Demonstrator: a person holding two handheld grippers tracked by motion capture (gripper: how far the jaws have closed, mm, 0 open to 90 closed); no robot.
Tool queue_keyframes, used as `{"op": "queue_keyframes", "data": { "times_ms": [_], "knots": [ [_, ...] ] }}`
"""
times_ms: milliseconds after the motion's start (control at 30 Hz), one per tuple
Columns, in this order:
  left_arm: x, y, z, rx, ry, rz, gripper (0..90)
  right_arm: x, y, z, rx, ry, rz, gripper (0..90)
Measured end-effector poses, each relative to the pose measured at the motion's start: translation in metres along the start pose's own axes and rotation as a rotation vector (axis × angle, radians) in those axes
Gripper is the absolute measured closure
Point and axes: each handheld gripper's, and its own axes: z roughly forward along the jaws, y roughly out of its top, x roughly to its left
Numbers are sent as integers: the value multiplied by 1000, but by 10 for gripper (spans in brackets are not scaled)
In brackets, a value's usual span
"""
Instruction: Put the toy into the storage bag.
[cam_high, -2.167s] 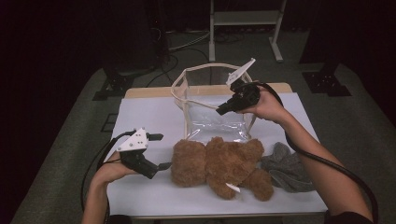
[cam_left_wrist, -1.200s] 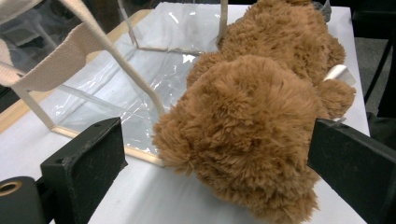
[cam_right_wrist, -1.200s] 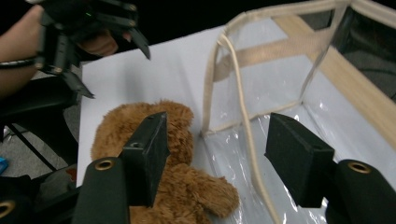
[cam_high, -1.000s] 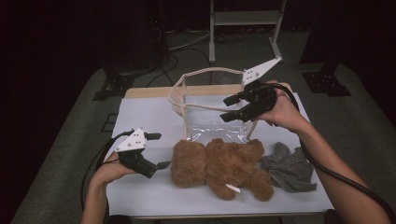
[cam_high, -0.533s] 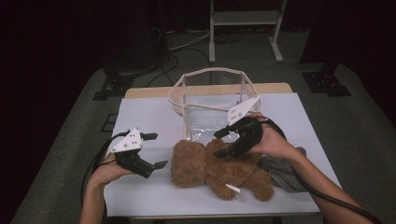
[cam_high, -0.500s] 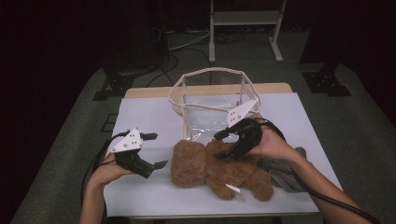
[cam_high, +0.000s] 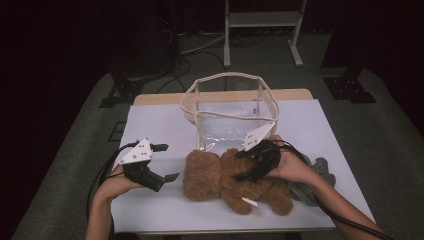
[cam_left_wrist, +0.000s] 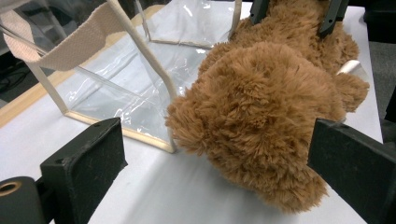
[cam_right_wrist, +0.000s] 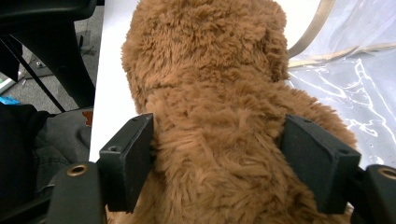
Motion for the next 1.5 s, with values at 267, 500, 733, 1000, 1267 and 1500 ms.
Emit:
{"op": "queue_keyframes", "data": {
  "times_ms": [267, 500, 733, 1000, 1267, 1500],
  "knots": [
    [0, -2, 1, 7, 0, -4, 33, 2, -11, 10, -3, -26, -5, 188],
    [0, -4, 2, 8, -4, -7, 33, -1, -15, 16, 2, -31, 29, 127],
    [0, -5, 1, 10, -2, -12, 33, 3, -16, 20, 18, -48, 18, 102],
    [0, -6, 1, 13, -3, -10, 33, 8, -17, 22, 26, -69, -9, 92],
    [1, -7, 2, 17, -5, -14, 33, 17, -15, 24, 60, -114, -78, 92],
    [1, -7, 3, 19, -5, -12, 33, 20, -13, 26, 93, -127, -112, 101]
  ]
}}
